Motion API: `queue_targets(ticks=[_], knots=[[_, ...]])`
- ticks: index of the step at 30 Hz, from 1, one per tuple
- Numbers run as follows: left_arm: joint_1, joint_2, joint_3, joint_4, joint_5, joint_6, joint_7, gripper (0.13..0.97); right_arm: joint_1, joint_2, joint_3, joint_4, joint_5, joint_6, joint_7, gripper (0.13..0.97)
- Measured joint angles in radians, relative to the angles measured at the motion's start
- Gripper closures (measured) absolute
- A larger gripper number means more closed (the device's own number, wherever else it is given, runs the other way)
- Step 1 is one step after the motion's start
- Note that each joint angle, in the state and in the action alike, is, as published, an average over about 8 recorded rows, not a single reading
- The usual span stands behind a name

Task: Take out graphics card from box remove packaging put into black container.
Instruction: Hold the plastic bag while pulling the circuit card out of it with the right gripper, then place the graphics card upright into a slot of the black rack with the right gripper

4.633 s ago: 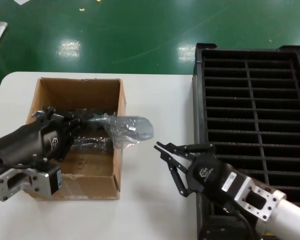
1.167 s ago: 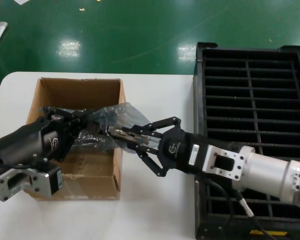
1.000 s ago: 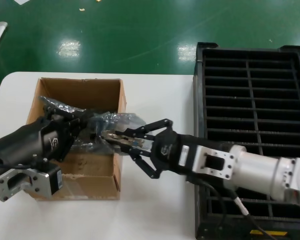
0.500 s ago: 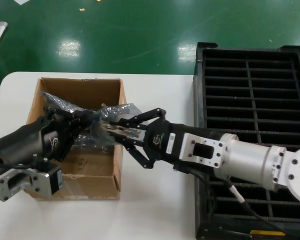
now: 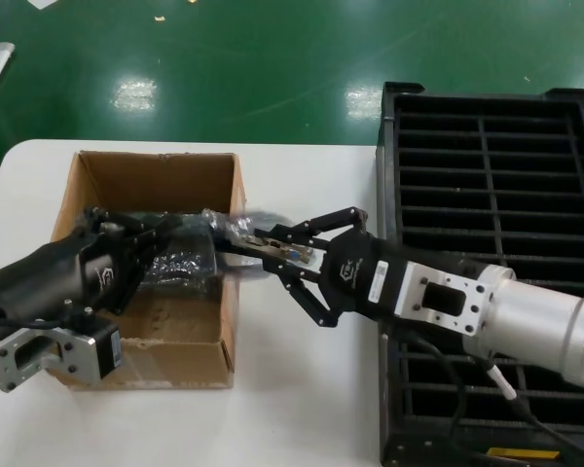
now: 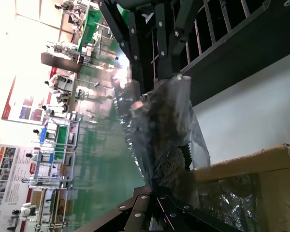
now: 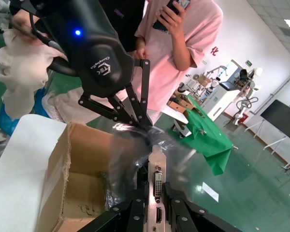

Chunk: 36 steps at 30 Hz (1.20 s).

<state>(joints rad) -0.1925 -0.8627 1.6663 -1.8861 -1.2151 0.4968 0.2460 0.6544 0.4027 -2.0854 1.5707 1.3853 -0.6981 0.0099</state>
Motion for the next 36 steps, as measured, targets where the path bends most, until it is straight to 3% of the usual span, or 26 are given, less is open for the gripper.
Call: queue_targets(ticks=[15, 27, 36], knots=[[0.0, 0.0, 0.0, 0.0, 0.0, 0.0, 0.0, 0.959, -0.056, 0.106, 0.046, 0.12, 0.039, -0.029, 0.011, 0.909], [0.0, 0.0, 0.0, 0.0, 0.0, 0.0, 0.0, 0.959, -0.226, 0.35, 0.264, 0.308, 0.188, -0.018, 0.061, 0.909], [0.0, 0.0, 0.0, 0.0, 0.0, 0.0, 0.0, 0.959, -0.353, 0.479, 0.39, 0.327, 0.24, 0.017, 0.045, 0.909]])
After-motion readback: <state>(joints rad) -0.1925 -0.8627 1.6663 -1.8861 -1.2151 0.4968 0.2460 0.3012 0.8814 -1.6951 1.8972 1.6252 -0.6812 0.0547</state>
